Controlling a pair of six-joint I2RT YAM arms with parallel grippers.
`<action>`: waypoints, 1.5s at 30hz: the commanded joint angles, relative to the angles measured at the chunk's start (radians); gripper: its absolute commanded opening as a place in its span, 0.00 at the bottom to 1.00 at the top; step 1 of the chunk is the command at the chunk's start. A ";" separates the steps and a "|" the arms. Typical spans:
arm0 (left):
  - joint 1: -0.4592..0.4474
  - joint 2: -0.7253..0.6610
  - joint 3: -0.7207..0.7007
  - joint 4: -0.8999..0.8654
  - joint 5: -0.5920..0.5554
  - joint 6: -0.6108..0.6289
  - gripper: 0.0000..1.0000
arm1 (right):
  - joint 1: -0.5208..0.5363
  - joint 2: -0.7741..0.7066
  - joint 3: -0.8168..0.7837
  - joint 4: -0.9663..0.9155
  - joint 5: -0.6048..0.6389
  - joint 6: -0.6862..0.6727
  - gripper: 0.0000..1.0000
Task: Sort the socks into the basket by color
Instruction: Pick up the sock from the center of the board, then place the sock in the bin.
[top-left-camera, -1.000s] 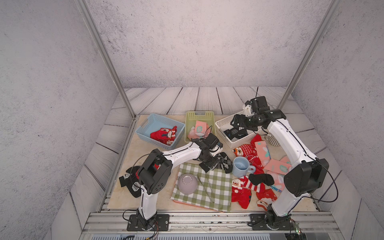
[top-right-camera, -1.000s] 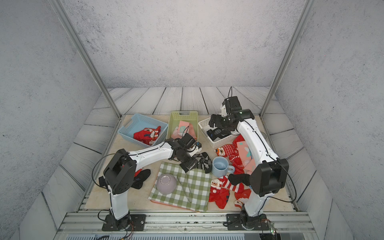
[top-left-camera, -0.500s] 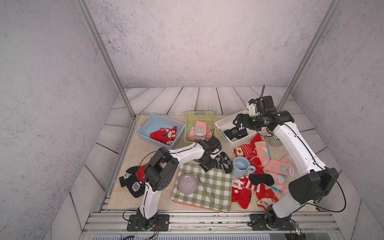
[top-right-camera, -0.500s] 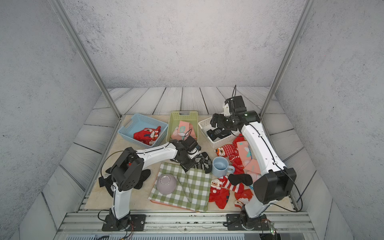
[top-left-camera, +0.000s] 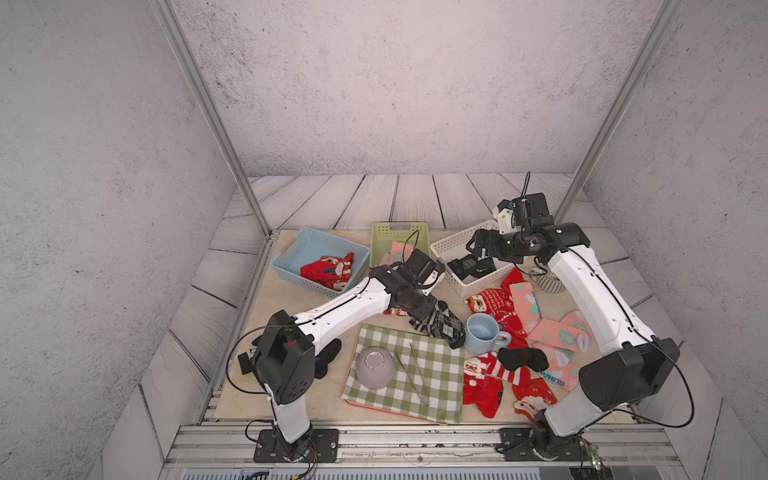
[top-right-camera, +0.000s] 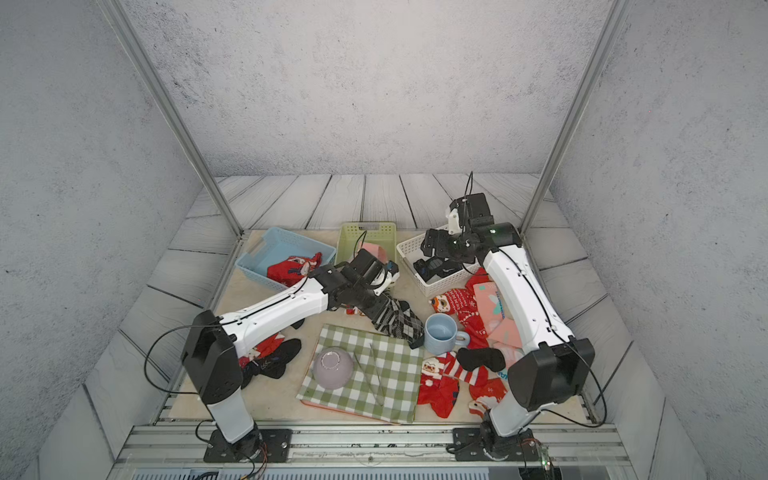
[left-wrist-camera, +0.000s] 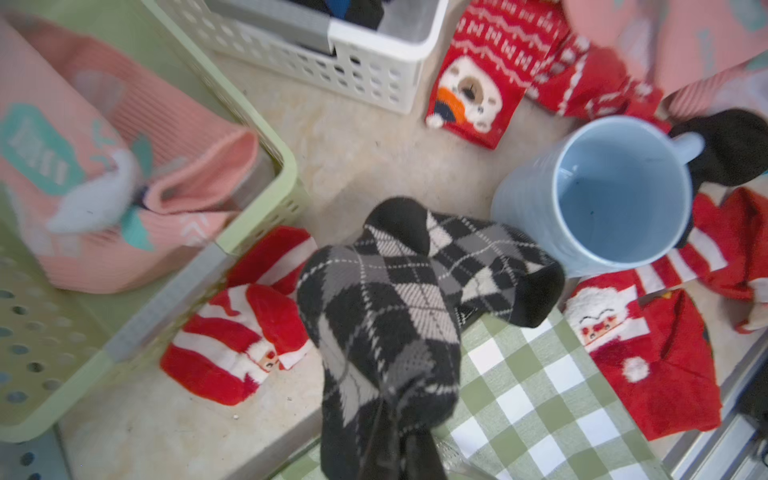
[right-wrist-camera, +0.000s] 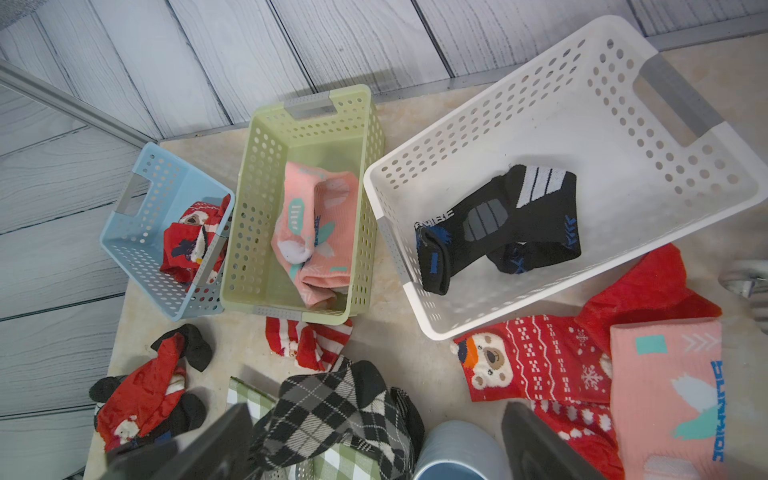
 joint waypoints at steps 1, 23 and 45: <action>0.016 -0.055 0.052 0.001 0.006 -0.014 0.00 | -0.001 -0.048 -0.014 -0.012 -0.011 -0.007 0.95; 0.169 0.107 0.631 0.001 0.169 -0.037 0.00 | -0.001 -0.220 -0.173 -0.025 0.023 0.010 0.99; 0.224 0.670 0.968 0.587 0.380 -0.148 0.00 | -0.001 -0.356 -0.276 -0.045 0.052 -0.004 0.99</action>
